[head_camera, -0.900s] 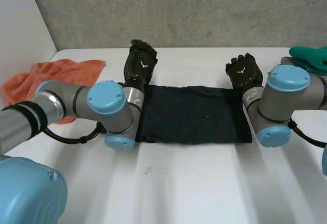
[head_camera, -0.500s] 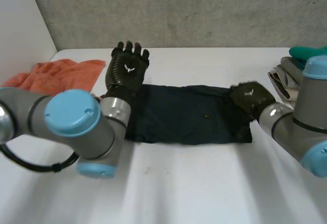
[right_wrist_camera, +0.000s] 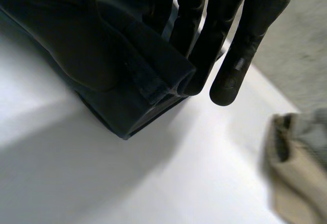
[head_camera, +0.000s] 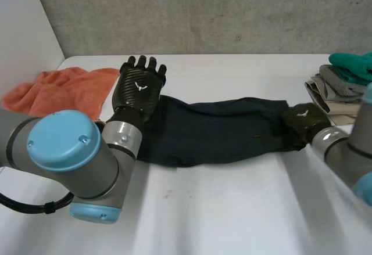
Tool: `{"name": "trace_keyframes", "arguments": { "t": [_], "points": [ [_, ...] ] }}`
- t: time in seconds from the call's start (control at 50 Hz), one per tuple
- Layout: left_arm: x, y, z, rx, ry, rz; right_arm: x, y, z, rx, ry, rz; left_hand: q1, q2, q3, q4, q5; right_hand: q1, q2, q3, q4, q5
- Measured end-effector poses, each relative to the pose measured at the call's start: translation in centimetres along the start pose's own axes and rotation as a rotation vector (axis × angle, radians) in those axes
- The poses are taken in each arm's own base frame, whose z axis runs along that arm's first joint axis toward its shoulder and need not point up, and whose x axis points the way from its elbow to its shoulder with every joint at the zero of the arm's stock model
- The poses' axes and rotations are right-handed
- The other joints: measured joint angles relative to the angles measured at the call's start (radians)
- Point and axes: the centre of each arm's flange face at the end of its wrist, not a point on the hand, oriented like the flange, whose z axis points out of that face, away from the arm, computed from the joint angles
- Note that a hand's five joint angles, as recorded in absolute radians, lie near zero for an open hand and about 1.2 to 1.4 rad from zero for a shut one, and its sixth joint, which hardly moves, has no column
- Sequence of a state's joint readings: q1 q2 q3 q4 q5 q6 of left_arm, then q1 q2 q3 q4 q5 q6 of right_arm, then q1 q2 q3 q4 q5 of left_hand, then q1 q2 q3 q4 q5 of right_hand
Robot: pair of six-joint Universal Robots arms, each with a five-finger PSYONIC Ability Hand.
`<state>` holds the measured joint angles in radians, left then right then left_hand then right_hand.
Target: Fold the laundry.
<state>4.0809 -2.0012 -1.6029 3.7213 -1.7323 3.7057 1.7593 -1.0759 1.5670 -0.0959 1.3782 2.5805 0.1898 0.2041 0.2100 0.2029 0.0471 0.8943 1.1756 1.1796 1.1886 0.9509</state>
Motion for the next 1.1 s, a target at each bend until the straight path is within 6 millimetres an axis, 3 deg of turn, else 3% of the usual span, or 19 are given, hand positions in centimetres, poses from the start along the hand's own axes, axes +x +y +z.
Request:
{"name": "trace_keyframes", "arguments": {
  "t": [0.1, 0.2, 0.26, 0.28, 0.3, 0.32, 0.36, 0.44, 0.46, 0.54, 0.62, 0.66, 0.68, 0.7, 0.74, 0.82, 0.94, 0.98, 1.1],
  "points": [
    [-0.6, -0.6, -0.5, -0.007, 0.001, -0.014, 2.6, -0.6, -2.0, -0.009, 0.074, -0.137, 0.000, 0.000, 0.000, 0.000, 0.000, 0.014, 0.000, 0.001, 0.000, 0.016],
    [-1.0, -0.8, -1.0, -0.019, 0.002, -0.040, 3.6, -0.7, -2.3, -0.019, 0.107, -0.281, 0.000, 0.000, 0.000, 0.000, 0.000, 0.035, 0.000, 0.002, 0.000, 0.017],
    [-1.3, -0.7, -1.2, -0.034, 0.005, -0.064, 3.6, -1.5, -2.2, 0.005, 0.116, -0.373, 0.000, 0.000, 0.000, 0.000, 0.000, 0.041, 0.000, 0.002, 0.000, 0.017],
    [-1.4, -0.7, -1.4, -0.043, 0.006, -0.075, 2.5, -3.2, -2.1, 0.074, 0.108, -0.466, 0.000, 0.000, 0.000, 0.000, 0.000, 0.041, 0.000, 0.002, 0.000, 0.017],
    [-1.4, -0.7, -1.4, -0.043, 0.006, -0.075, 2.5, -3.2, -2.1, 0.074, 0.108, -0.466, 0.000, 0.000, 0.000, 0.000, 0.000, 0.041, 0.000, 0.002, 0.000, 0.017],
    [-1.5, -0.6, -1.5, -0.054, 0.007, -0.088, 0.9, -5.2, -2.2, 0.160, 0.089, -0.530, 0.000, 0.000, 0.000, 0.000, 0.000, 0.041, 0.000, 0.002, 0.000, 0.017],
    [-1.6, -0.6, -1.5, -0.058, 0.007, -0.093, 0.1, -6.0, -2.3, 0.200, 0.078, -0.553, 0.000, 0.000, 0.000, 0.000, 0.000, 0.041, 0.000, 0.002, 0.000, 0.017],
    [-1.9, -0.6, -1.6, -0.068, 0.003, -0.113, -5.6, -9.2, -2.6, 0.436, -0.062, -0.626, 0.000, 0.000, 0.000, 0.000, 0.000, 0.078, 0.000, 0.013, 0.003, 0.017],
    [-1.9, -0.6, -1.6, -0.068, 0.003, -0.113, -5.6, -9.2, -2.6, 0.436, -0.062, -0.626, 0.000, 0.000, 0.000, 0.000, 0.000, 0.078, 0.000, 0.013, 0.003, 0.017],
    [-2.7, -0.6, -1.4, -0.074, -0.021, -0.128, -14.1, -10.3, -3.1, 0.710, -0.349, -0.673, 0.000, 0.000, 0.000, 0.000, 0.000, 0.078, 0.000, 0.014, 0.003, 0.025],
    [-3.4, -0.4, -1.0, -0.079, -0.047, -0.131, -18.0, -9.9, -3.4, 0.801, -0.482, -0.676, 0.000, 0.000, 0.000, 0.000, 0.000, 0.069, -0.010, -0.002, -0.013, 0.020],
    [-3.8, -0.3, -0.8, -0.081, -0.061, -0.131, -19.4, -9.7, -3.4, 0.816, -0.527, -0.660, 0.000, 0.000, 0.000, 0.000, 0.000, -0.239, -0.404, -0.379, -0.386, -0.316],
    [-3.9, -0.2, -0.8, -0.081, -0.065, -0.131, -19.6, -9.7, -3.3, 0.816, -0.535, -0.652, 0.000, 0.000, 0.000, 0.000, 0.000, -0.239, -0.404, -0.379, -0.386, -0.316],
    [-4.2, -0.2, -0.6, -0.081, -0.075, -0.130, -19.8, -9.6, -3.3, 0.811, -0.543, -0.639, 0.000, 0.000, 0.000, 0.000, 0.000, -0.416, -0.567, -0.557, -0.564, -0.491],
    [-4.6, -0.2, -0.3, -0.078, -0.089, -0.130, -19.7, -9.8, -3.1, 0.772, -0.551, -0.558, 0.000, 0.000, 0.000, 0.000, 0.000, -0.676, -0.912, -0.919, -0.923, -0.847],
    [-5.2, -0.7, 0.4, -0.059, -0.110, -0.132, -17.8, -11.4, -3.1, 0.696, -0.510, -0.363, 0.000, -0.001, -0.002, -0.001, 0.000, -0.692, -0.936, -0.969, -0.955, -0.886],
    [-5.1, -2.4, 1.8, 0.003, -0.111, -0.143, -11.3, -14.2, -3.4, 0.547, -0.340, 0.069, 0.000, -0.002, -0.002, 0.000, -0.002, -0.692, -0.955, -0.969, -0.955, -0.886],
    [-3.9, -2.8, 2.4, 0.015, -0.078, -0.150, -8.9, -13.8, -3.0, 0.460, -0.276, 0.192, 0.000, -0.002, -0.002, 0.000, -0.002, -0.692, -0.955, -0.969, -0.955, -0.886],
    [0.3, -1.7, 3.0, -0.053, 0.069, -0.150, -7.2, -12.2, -1.1, 0.296, -0.239, 0.268, 0.000, -0.002, -0.002, 0.000, -0.002, -0.692, -0.955, -0.969, -0.955, -0.886]
  ]
}}
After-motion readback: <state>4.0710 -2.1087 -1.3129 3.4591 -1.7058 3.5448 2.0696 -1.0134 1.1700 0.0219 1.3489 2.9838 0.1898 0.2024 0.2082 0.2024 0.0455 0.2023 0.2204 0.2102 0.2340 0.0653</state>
